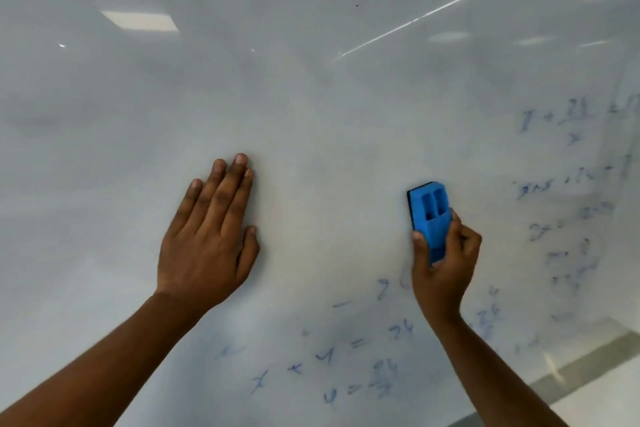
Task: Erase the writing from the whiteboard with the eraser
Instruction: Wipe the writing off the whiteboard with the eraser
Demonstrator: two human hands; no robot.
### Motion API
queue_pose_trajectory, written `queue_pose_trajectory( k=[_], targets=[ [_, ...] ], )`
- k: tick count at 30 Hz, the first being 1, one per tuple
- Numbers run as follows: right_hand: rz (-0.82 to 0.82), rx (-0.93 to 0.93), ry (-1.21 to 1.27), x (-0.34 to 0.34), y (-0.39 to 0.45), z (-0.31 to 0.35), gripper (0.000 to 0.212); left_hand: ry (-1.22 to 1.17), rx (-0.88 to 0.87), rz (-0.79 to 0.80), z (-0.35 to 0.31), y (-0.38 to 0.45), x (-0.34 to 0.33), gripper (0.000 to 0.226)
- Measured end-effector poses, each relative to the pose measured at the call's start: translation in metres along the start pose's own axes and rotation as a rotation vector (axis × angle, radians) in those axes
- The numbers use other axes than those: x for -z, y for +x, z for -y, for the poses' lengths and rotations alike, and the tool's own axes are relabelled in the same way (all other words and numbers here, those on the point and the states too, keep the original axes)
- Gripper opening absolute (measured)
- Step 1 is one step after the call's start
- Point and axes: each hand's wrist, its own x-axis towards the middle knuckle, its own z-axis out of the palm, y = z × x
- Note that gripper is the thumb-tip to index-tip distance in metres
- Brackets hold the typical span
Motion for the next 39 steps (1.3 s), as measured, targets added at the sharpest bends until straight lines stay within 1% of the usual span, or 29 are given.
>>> queue_pose_trajectory(
  k=[2,3,4,5,6,8,9,10,11,13,15,16,17,18,19,21,23,24,25,26,28,30,31,32,33,34,37,38,39],
  targets=[
    [-0.100,-0.082,-0.002,-0.014,0.030,0.010,0.064,-0.018,0.042,-0.025,-0.025,0.013,-0.008,0.079],
    [-0.110,-0.051,0.018,-0.022,0.031,0.017,0.064,-0.035,0.050,-0.037,-0.041,0.019,-0.014,0.080],
    [-0.077,0.030,0.041,-0.027,0.026,0.020,0.065,-0.047,0.057,-0.044,-0.059,0.024,-0.022,0.080],
    [-0.003,0.147,0.063,-0.030,0.012,0.022,0.066,-0.051,0.066,-0.054,-0.072,0.025,-0.028,0.079],
    [0.113,0.275,0.072,-0.028,-0.008,0.019,0.069,-0.040,0.071,-0.070,-0.080,0.025,-0.033,0.077],
    [0.361,0.506,0.026,-0.007,-0.038,-0.012,0.076,-0.005,0.086,-0.093,-0.086,0.021,-0.041,0.075],
    [0.431,0.571,-0.010,0.007,-0.042,-0.034,0.077,0.004,0.077,-0.104,-0.086,0.020,-0.043,0.074],
    [0.448,0.575,-0.028,0.020,-0.036,-0.052,0.075,0.008,0.072,-0.115,-0.085,0.018,-0.045,0.073],
    [0.413,0.524,-0.036,0.029,-0.020,-0.066,0.072,0.018,0.066,-0.125,-0.083,0.018,-0.046,0.072],
    [0.243,0.307,-0.044,0.038,0.022,-0.084,0.068,0.045,0.083,-0.134,-0.084,0.020,-0.049,0.071],
    [0.052,0.115,-0.039,0.032,0.064,-0.083,0.066,0.061,0.103,-0.144,-0.088,0.018,-0.050,0.070],
    [-0.005,0.073,-0.022,0.023,0.073,-0.075,0.066,0.069,0.100,-0.155,-0.086,0.018,-0.051,0.070],
    [-0.016,0.073,0.003,0.016,0.071,-0.069,0.066,0.075,0.102,-0.157,-0.088,0.017,-0.051,0.070],
    [0.014,0.122,0.023,0.009,0.057,-0.061,0.067,0.072,0.105,-0.162,-0.088,0.018,-0.051,0.070],
    [0.092,0.208,0.043,0.007,0.034,-0.058,0.069,0.071,0.106,-0.162,-0.088,0.018,-0.051,0.070],
    [0.328,0.459,0.045,0.014,-0.023,-0.062,0.072,0.062,0.094,-0.146,-0.087,0.015,-0.050,0.071],
    [0.492,0.687,0.002,0.035,-0.059,-0.093,0.070,0.070,0.053,-0.112,-0.082,0.006,-0.047,0.071],
    [0.521,0.712,-0.018,0.047,-0.061,-0.111,0.067,0.077,0.026,-0.098,-0.079,-0.002,-0.046,0.071],
    [0.516,0.659,-0.041,0.056,-0.056,-0.127,0.066,0.090,0.007,-0.087,-0.076,-0.011,-0.045,0.071],
    [0.478,0.554,-0.067,0.063,-0.046,-0.139,0.066,0.104,-0.002,-0.082,-0.075,-0.018,-0.045,0.071],
    [0.335,0.257,-0.096,0.063,-0.017,-0.142,0.064,0.141,-0.007,-0.097,-0.073,-0.022,-0.048,0.071],
    [0.179,-0.008,-0.077,0.050,0.001,-0.120,0.064,0.157,-0.002,-0.104,-0.072,-0.020,-0.051,0.071],
    [0.126,-0.090,-0.054,0.041,0.002,-0.104,0.063,0.159,-0.004,-0.104,-0.072,-0.018,-0.051,0.071],
    [0.106,-0.127,-0.030,0.034,-0.004,-0.085,0.063,0.162,-0.006,-0.100,-0.073,-0.018,-0.051,0.071],
    [0.124,-0.108,-0.010,0.027,-0.019,-0.068,0.063,0.160,-0.008,-0.093,-0.073,-0.019,-0.049,0.070],
    [0.175,-0.031,0.010,0.021,-0.041,-0.053,0.062,0.151,-0.012,-0.086,-0.074,-0.020,-0.048,0.070],
    [0.451,0.351,0.011,0.025,-0.111,-0.036,0.062,0.089,-0.035,-0.041,-0.071,-0.021,-0.043,0.070],
    [0.509,0.417,0.000,0.031,-0.118,-0.045,0.063,0.073,-0.050,-0.018,-0.068,-0.023,-0.040,0.071],
    [0.530,0.415,-0.003,0.038,-0.115,-0.052,0.065,0.061,-0.063,0.003,-0.059,-0.026,-0.035,0.072]
  ],
)
